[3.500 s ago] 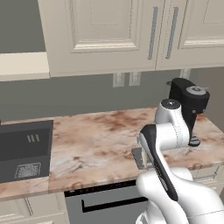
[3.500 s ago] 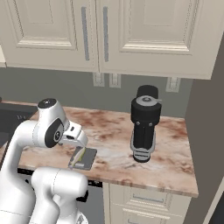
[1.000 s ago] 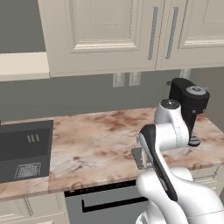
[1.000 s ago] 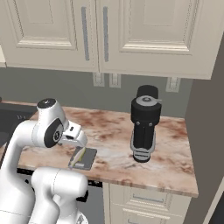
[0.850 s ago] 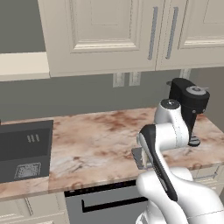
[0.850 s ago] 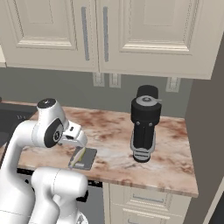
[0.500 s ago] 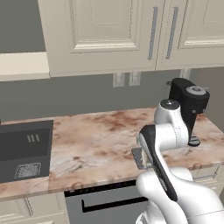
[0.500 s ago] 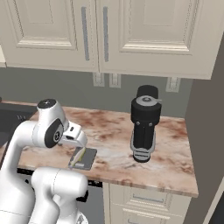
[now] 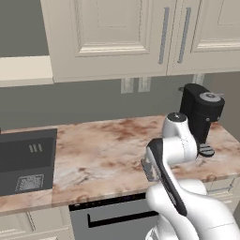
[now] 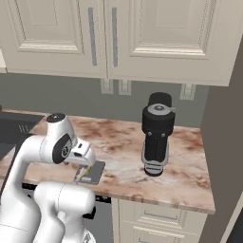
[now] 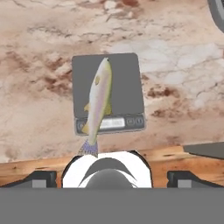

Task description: Take the fish from the fridge and place it on the digital scale on the counter by the fridge. Wait a few seconds for a reading, then move it to the plate on the dining counter.

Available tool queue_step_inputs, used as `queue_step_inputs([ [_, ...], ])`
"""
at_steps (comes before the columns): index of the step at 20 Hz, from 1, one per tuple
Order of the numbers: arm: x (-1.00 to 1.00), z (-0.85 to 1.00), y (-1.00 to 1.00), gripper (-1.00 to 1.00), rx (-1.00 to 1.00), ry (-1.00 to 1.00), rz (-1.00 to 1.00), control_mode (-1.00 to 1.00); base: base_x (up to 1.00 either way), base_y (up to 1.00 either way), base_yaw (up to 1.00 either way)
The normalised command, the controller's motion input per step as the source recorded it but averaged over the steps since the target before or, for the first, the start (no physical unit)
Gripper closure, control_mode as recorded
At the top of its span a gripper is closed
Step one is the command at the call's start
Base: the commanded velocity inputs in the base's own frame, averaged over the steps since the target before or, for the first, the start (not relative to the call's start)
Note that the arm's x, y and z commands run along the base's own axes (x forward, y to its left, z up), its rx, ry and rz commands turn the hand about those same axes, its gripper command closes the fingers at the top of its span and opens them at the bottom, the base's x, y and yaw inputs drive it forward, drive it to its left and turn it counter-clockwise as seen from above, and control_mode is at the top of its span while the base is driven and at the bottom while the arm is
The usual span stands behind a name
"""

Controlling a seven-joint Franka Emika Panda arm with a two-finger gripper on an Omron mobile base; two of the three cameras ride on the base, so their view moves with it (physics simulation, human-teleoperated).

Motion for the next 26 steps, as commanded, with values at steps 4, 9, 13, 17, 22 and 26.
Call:
queue_step_inputs([
  [4,0.21,-0.37,0.04,-1.0,0.0,0.08,0.0,-1.0,0.0,0.0,0.0],
  [9,0.26,-0.33,0.04,-1.0,0.0,0.07,0.0,-1.0,0.0,0.0,0.0],
  [13,0.34,-0.34,0.04,-1.0,0.0,0.05,0.0,-1.0,0.0,0.0,0.0],
  [17,0.35,-0.28,0.02,-1.0,0.0,0.02,0.0,-1.0,0.0,0.0,0.0],
  [22,0.24,-0.35,0.0,-1.0,0.0,0.02,0.0,-1.0,0.0,0.0,0.0],
  [26,0.06,-0.49,0.0,-1.0,0.0,0.03,0.0,-1.0,0.0,0.0,0.0],
])
